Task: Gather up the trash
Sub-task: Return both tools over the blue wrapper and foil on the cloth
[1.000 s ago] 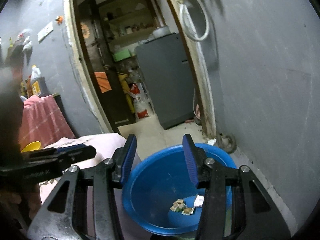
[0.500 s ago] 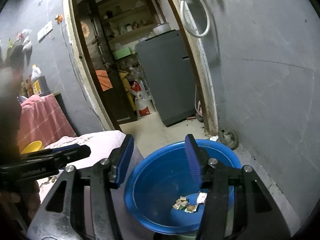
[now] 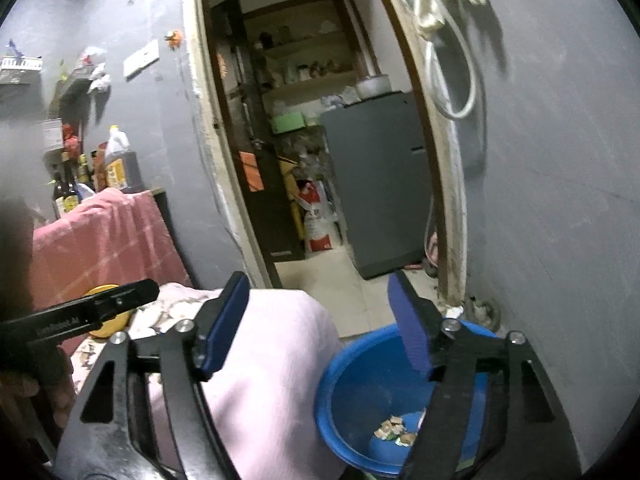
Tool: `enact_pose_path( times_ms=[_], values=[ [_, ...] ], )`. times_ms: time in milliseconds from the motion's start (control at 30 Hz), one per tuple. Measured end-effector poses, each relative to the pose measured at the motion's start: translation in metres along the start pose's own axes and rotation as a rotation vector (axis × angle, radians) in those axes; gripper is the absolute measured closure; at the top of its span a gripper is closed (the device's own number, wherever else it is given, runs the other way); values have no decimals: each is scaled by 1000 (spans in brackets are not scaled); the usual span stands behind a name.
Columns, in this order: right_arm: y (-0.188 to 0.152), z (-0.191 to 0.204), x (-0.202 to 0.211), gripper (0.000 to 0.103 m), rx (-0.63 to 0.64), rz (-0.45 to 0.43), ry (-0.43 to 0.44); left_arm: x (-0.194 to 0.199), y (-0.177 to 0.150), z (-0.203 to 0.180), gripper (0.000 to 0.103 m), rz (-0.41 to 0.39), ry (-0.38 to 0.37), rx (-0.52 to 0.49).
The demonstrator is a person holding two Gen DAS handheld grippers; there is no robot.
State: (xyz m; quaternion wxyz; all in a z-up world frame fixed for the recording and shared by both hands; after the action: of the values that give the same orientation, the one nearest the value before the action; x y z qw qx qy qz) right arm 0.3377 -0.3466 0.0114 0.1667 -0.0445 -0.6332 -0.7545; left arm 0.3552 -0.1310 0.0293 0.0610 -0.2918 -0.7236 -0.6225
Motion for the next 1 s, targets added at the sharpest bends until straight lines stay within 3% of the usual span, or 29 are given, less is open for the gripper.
enact_pose_path(
  times_ms=[167, 300, 467, 1000],
  values=[
    [10, 27, 5, 12, 30, -29, 29, 33, 7, 21, 41, -74, 50, 34],
    [14, 48, 10, 0, 50, -48, 42, 58, 5, 38, 20, -131, 96, 59],
    [16, 71, 16, 0, 60, -80, 58, 82, -1, 59, 6, -194, 153, 94],
    [6, 146, 27, 0, 131, -141, 125, 139, -21, 109, 4, -296, 264, 118]
  ],
)
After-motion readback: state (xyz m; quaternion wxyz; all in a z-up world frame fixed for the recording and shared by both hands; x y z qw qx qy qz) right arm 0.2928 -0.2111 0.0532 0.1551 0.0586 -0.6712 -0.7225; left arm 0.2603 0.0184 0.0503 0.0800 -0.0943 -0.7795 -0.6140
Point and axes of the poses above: each gripper's, at about its wrist camera, not at the fingertips, and x roughly against the way its jaws point, z to its left, y to its top, the point moved 2 cm from there along -x, roughly the way its jaws point, and after that the axes turned 2 degrees about x, right-handed, at the moved point
